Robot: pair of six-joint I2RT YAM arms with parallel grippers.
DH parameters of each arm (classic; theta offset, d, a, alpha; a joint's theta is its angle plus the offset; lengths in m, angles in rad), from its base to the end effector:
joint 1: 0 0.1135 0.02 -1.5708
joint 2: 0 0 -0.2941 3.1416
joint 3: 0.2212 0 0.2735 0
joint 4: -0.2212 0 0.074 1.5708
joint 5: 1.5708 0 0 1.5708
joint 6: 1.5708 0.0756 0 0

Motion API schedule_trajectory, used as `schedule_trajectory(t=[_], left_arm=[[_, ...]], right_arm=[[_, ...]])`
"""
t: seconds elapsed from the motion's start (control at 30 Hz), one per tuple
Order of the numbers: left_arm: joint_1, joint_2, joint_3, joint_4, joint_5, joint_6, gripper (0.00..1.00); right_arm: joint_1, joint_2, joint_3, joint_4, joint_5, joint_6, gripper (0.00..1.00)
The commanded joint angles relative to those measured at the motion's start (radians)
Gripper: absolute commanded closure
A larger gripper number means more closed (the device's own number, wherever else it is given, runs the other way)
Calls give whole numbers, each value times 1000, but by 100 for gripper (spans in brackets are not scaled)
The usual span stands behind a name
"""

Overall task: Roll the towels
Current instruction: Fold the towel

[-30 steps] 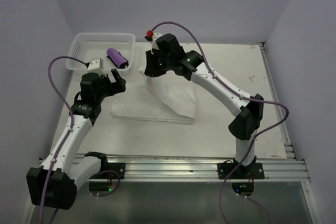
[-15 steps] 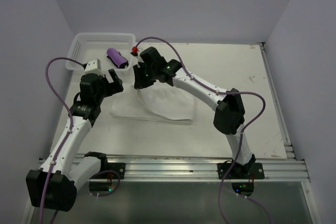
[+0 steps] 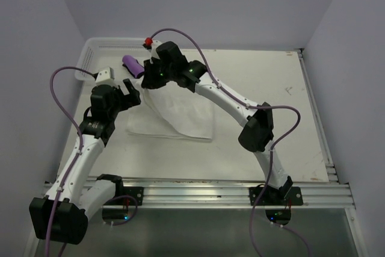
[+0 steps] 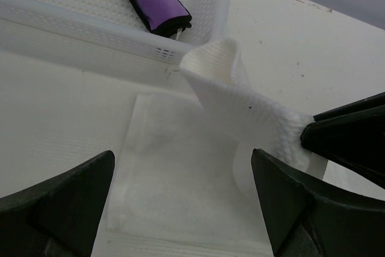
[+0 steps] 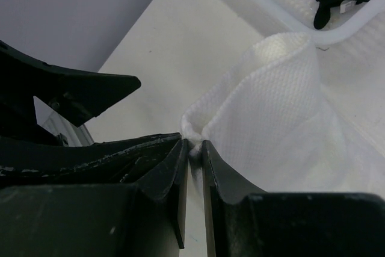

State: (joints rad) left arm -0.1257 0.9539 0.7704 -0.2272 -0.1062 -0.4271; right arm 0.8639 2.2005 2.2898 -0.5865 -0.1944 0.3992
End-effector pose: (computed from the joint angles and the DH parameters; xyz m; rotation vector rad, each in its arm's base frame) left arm 0.2589 -0.0246 0.3041 -0.3666 1.9537 -0.2537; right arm 0.3681 0.4534 0.3641 -0.6317 2.1146 0.9475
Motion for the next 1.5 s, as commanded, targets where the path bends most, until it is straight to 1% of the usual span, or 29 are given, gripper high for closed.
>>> schedule_trajectory(t=[0.0,0.33,0.7,0.73,0.77,0.8,0.83,0.87,0.97,1.13,1.23,1.33,1.37,1.4,1.43,1.47], left_arm=[[-3,-21,10,3,-23,-12,0],[-3,-18,12,2,-10,-12,0],[-3,-38,27,-24,-50,-19,0],[-3,-43,29,-29,-70,-24,0],[-3,-47,32,-34,-78,-25,0],[-3,-53,30,-37,-85,-25,0],[-3,-58,32,-40,-87,-27,0],[-3,-58,33,-40,-90,-25,0],[-3,-60,40,-46,-112,-25,0],[-3,-67,35,-41,-115,-18,0],[-3,-63,29,-31,-107,-12,0],[-3,-50,20,-21,-93,-6,0],[-3,-47,20,-18,-93,-6,0],[-3,-40,17,-11,-95,-4,0],[-3,-24,17,-9,-96,-2,0],[-3,-14,20,-8,-98,-1,0]], right_arm=[[14,31,36,63,-63,36,100],[37,145,13,149,-117,95,100],[67,232,17,238,-184,162,100],[69,238,19,240,-201,165,96],[67,240,17,241,-203,171,78],[67,237,10,244,-201,174,68],[67,228,-7,249,-200,174,62],[67,220,-13,251,-191,173,57],[66,200,-29,246,-177,164,52],[49,163,-41,209,-145,155,51],[20,78,-93,174,-79,139,51],[-31,-50,-232,171,-22,139,52],[-58,-82,-315,171,-7,144,53],[-74,-120,-360,171,10,145,55],[-91,-186,-403,175,18,145,56],[-120,-223,-491,191,36,145,60]])
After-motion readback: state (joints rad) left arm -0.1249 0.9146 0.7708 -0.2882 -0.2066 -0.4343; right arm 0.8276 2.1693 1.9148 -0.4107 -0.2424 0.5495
